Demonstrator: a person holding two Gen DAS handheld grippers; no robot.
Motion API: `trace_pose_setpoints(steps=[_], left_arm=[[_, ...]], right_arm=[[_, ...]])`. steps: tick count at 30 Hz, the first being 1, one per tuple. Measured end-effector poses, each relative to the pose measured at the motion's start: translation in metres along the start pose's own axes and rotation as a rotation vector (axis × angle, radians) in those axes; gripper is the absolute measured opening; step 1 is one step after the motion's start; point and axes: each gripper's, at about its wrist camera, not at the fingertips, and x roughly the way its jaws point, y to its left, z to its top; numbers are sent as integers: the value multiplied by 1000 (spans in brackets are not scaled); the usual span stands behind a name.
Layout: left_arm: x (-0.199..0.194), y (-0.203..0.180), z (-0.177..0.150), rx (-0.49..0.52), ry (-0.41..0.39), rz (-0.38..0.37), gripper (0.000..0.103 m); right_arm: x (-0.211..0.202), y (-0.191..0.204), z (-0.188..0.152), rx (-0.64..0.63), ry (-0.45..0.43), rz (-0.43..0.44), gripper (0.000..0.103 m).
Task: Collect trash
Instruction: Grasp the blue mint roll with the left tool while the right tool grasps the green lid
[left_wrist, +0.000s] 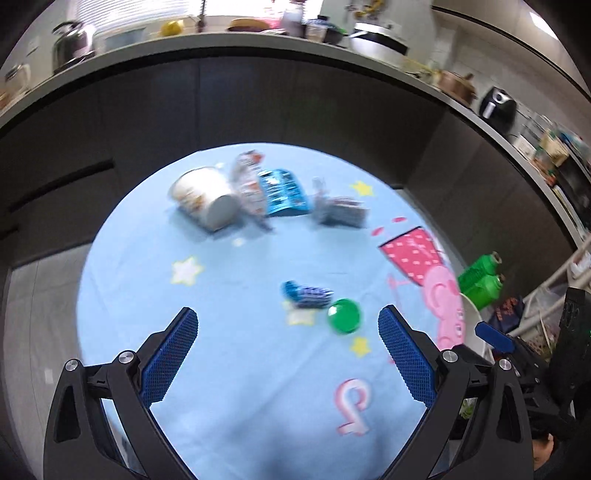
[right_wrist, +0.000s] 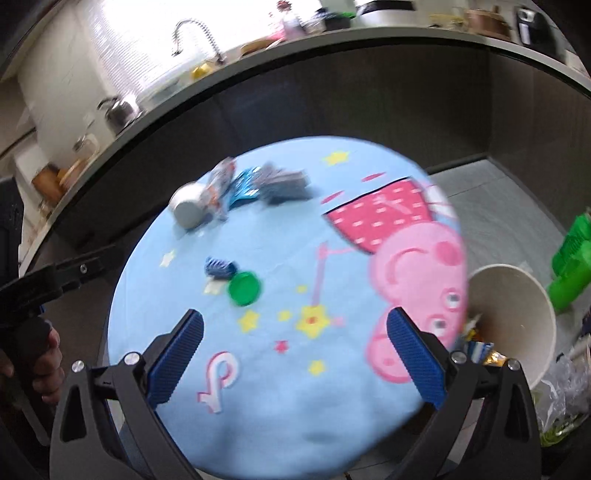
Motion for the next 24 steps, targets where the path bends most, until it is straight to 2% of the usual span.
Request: trace_pose_setpoints(steps=[3,9,18,20,22,24], left_arm=[[-1,30,-5,-35,7,20,94],[-3,53,-12,-43,16,-8,91],[15,41,-10,27,35,-102,77],[21,39,-9,31,47,-115,76],[27,35,-6,38,55,-124,76],[33,30,-4,46,58,-133,76]], right_arm=[[22,28,-2,-66,39,11,97],[61,57,4,-161,93,-6,63],[98,65,10,-226,132,-49,54],[106,66,10,-228,144,-50,48],[108,66,10,-237,127,-50,36],[107,64,11,-239,122,-43,35]])
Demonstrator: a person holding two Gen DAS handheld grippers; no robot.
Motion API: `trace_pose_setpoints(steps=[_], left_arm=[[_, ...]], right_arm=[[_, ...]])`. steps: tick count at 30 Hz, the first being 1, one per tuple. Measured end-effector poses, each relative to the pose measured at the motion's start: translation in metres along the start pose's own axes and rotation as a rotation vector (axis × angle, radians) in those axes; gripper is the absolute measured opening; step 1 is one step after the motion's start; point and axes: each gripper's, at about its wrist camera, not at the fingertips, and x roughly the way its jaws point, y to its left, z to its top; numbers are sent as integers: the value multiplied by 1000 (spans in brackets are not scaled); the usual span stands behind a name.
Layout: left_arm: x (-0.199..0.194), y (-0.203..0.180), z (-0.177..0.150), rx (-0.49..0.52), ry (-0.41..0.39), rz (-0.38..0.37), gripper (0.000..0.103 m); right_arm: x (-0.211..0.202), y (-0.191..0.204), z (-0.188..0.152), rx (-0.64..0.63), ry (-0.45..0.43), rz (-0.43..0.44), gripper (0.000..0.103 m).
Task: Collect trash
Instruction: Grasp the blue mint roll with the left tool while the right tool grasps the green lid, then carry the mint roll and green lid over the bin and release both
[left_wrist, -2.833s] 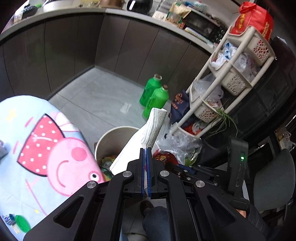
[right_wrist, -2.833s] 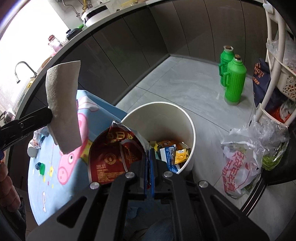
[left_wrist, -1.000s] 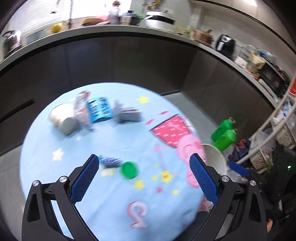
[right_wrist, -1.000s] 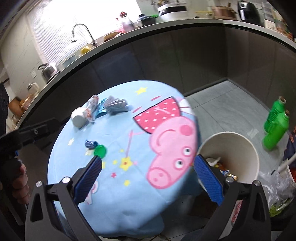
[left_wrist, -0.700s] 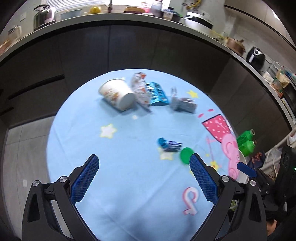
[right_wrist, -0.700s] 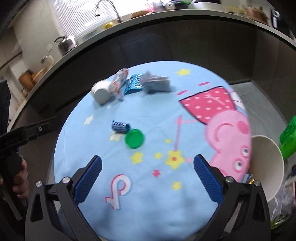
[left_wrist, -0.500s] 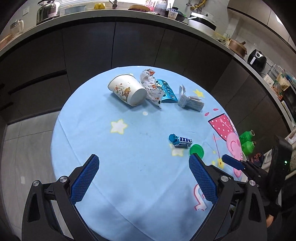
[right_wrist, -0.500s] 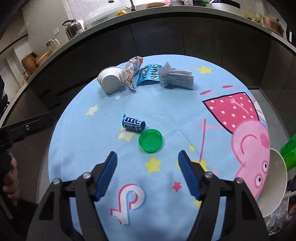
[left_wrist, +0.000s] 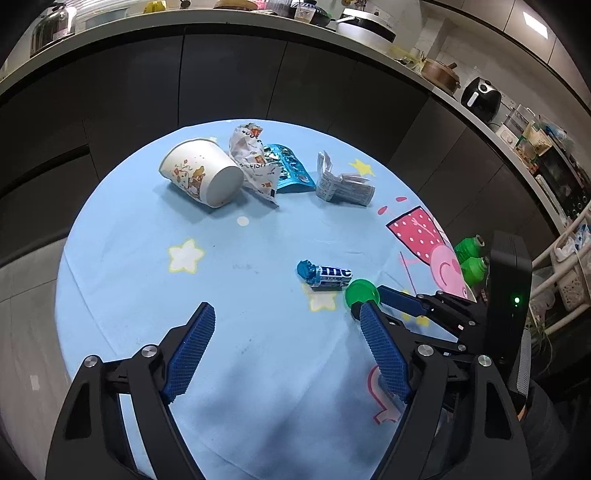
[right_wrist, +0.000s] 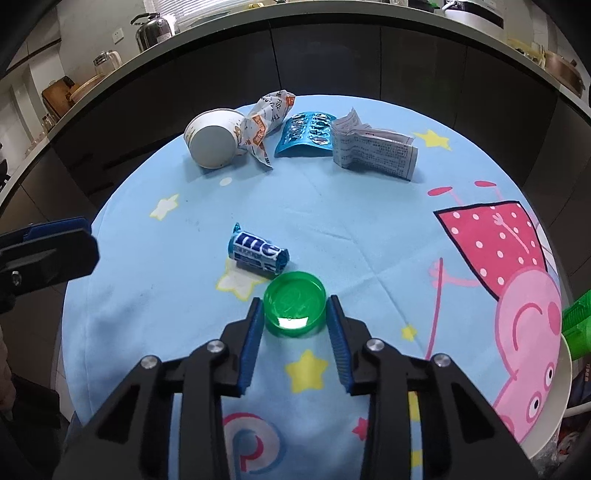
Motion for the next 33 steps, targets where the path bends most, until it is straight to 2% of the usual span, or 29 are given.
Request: trace_pose_setpoints(steps=[3,8,12,18,20,24,28,33], left_arm=[[15,-10,6,16,6,-20,77],[50,-36,15,83,8,4,76],[78,-49,19,135,35,30,62],[99,-50,19,135,64,68,58],[101,-49,19,136,74,71,47],[101,-50,17,154,75,78,37],[93,-52,15,154,76,41,35],[60,-67,17,150,27,-31,34]], right_arm=[[-9,-7,-2,19,-14,6,35],[-29,-26,-9,82,-48,0,35],[-43,-42,-15,133,-68,-5,36],[-49,-53,-18,176,-84,6,36],[-50,-53,-17,178,-87,8,36],[-53,-52,-17,182,-95,12,36],[-65,-50,-18,183,-116,14,36],[-92,-54,-20,190,-168,2,36]])
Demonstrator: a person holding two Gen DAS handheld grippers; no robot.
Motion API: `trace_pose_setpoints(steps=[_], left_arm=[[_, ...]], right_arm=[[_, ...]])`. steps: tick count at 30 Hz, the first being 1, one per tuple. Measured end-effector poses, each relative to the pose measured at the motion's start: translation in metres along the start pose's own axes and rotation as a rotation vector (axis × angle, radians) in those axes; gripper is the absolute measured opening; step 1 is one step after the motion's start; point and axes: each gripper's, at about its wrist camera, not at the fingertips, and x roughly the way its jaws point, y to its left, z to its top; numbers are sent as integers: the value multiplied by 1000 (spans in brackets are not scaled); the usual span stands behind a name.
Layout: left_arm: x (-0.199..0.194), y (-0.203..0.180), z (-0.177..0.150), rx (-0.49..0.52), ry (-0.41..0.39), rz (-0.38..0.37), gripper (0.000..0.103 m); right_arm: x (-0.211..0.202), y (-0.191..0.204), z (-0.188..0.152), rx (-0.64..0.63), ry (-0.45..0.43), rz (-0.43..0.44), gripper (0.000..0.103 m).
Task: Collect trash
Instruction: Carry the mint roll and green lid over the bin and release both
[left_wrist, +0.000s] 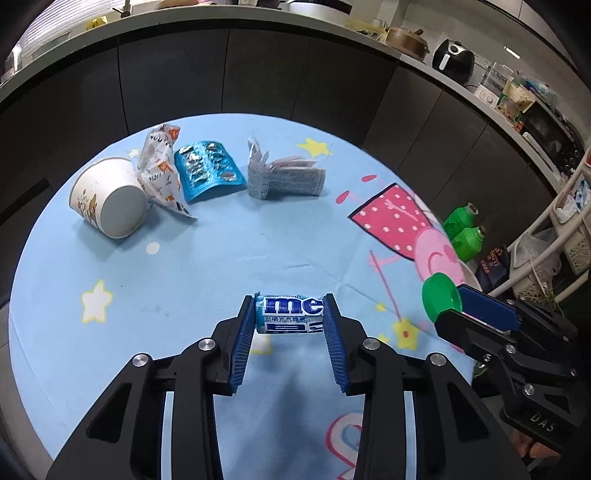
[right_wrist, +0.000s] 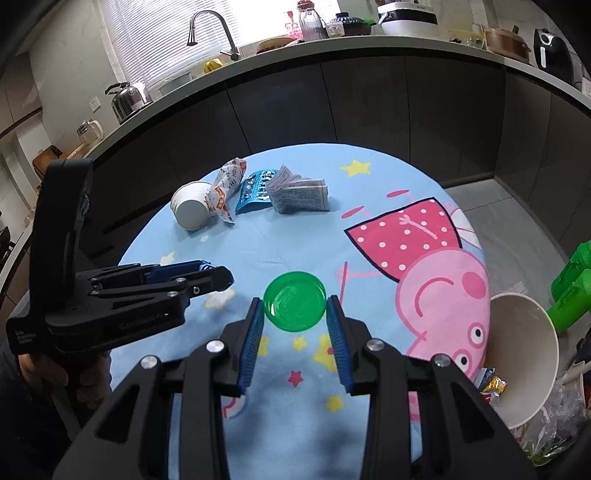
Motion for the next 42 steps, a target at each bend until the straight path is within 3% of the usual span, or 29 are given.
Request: trace_pose_setpoints(steps=[8,15,22,30,42], left_arm=[[-55,-59,16,86,-114,-124,34],[-63,-120,22,180,-125,-222,35],[-45,-180,23,267,-88,-301,35],[-13,-230,34,317,-34,-358,35],[63,-275,39,373,89,-341,35]], right_arm=[[-50,-22,-5,40,-86,-50,36],[-96,-63,-19,113,-153,-132,36],[-123,-114,-44,219,-178,-201,36],[-119,-163,-71,320,-160,-239,36],[-77,-217,-90,406,-84,-240,38]])
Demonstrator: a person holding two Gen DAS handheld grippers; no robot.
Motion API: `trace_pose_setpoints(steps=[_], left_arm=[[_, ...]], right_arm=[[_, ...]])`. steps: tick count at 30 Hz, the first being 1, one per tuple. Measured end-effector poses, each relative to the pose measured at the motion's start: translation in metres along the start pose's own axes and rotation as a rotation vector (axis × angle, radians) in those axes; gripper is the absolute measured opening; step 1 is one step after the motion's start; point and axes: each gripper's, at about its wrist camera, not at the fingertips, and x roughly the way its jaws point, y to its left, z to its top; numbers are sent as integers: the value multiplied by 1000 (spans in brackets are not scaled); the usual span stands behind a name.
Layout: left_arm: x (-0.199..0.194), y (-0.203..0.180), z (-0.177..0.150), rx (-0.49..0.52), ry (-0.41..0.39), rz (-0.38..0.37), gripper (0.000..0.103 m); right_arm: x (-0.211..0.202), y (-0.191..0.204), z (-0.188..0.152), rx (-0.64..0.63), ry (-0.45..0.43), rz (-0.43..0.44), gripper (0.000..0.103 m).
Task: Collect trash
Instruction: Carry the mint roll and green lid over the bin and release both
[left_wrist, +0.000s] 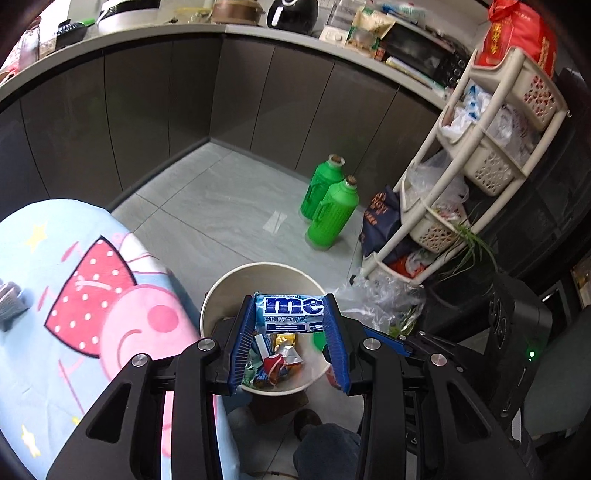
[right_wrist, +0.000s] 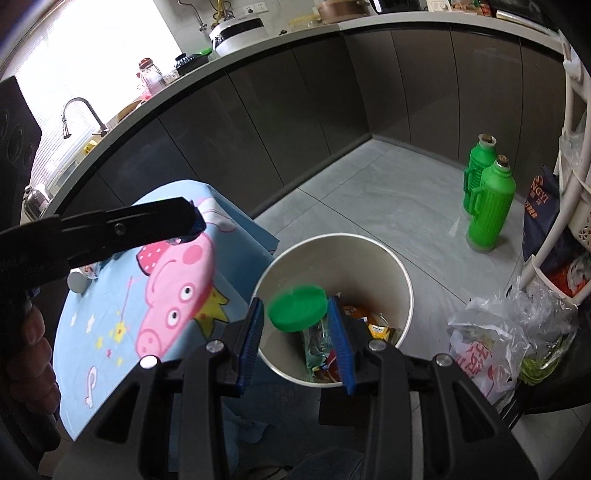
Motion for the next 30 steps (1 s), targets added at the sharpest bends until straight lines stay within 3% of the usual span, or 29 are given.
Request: trace_pose_setpoints(steps=[6,7,8,9,11,13,17,19,30], left_arm=[[29,5,5,4,37,26,36],[32,5,6,4,35,37,39],[34,5,7,0,30,47,49],[33,7,7,-4,20,55,61],[31,9,7,-12,-11,89,71],[31,11,8,-16,-17,101,76],[24,15,8,-45,-48,136,93],[19,15,8,-46,-61,156,94],[-24,22,1,-68,-117,187,94]], right_arm=[[26,-12,1,12,37,-1,38],[29,-14,1,16,43,0,38],[31,-16,1,18,45,0,39],[32,-17,0,18,43,1,46],[31,-19,-2,13,32,-7,60],[30,-20,-3,6,22,-14,75],[27,-18,-5,-10,12,-14,91],[26,-16,-5,-12,10,-16,99],[4,16,4,-55,-9,-13,99]])
